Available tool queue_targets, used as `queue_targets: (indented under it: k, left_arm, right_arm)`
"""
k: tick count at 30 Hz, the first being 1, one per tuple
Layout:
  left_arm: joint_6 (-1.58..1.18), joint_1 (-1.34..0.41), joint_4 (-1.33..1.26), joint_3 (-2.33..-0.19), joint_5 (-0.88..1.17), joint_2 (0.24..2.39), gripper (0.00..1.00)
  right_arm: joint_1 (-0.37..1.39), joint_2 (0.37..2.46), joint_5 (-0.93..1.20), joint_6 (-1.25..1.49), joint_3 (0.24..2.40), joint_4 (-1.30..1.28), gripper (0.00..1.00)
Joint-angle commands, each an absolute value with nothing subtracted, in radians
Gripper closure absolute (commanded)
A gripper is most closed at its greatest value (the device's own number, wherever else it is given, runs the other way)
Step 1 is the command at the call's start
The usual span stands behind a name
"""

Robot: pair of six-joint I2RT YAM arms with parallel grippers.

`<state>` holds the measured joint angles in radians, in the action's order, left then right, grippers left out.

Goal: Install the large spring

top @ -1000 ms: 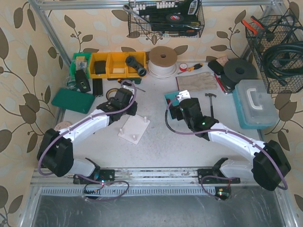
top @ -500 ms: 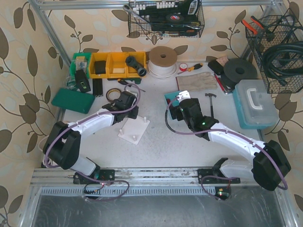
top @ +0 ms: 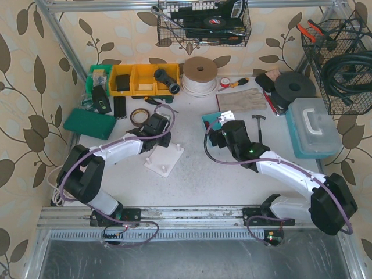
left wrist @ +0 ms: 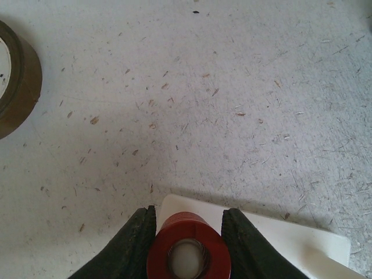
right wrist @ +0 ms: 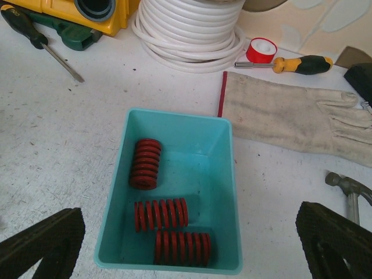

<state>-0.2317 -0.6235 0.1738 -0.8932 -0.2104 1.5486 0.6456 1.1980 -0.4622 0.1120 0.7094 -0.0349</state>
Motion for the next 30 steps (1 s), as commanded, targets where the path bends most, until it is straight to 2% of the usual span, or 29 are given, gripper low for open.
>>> queue_targets:
  k: [1,9,12,15,16,20,22,25,30]
  left_arm:
    - [-0.211,-0.63,0.137,-0.89,-0.236,1.513,0.63]
    - [-0.23,-0.631,0.184,-0.901,-0.225,1.395,0.39]
    - [-0.246,-0.631,0.211,-0.905,-0.229,1.339,0.34]
    - [-0.271,-0.63,0.22,-0.884,-0.257,1.279,0.31]
    - [-0.279,-0.631,0.221,-0.876,-0.272,1.261,0.27]
    - [-0.289,-0.63,0.209,-0.817,-0.331,1.204,0.22]
    - [-0.28,-0.631,0.196,-0.781,-0.369,1.184,0.21]
    - [-0.268,-0.63,0.173,-0.725,-0.434,1.159,0.2]
    - [-0.266,-0.631,0.172,-0.7,-0.474,1.119,0.19]
  right_arm:
    - [0.635,1.185,-0.433,0.131,0.695,-0.033,0.01]
    - [0.584,1.224,-0.339,0.164,0.734,-0.082,0.02]
    - [0.544,1.261,-0.276,0.176,0.775,-0.123,0.05]
    - [0.503,1.314,-0.21,0.177,0.83,-0.164,0.14]
    - [0.492,1.333,-0.196,0.175,0.85,-0.175,0.17]
    - [0.455,1.415,-0.132,0.179,0.903,-0.187,0.4]
    - [0.441,1.456,-0.097,0.18,0.934,-0.188,0.48]
    - [0.438,1.522,-0.08,0.171,0.985,-0.206,0.52]
    - [0.437,1.631,-0.065,0.162,1.064,-0.222,0.53]
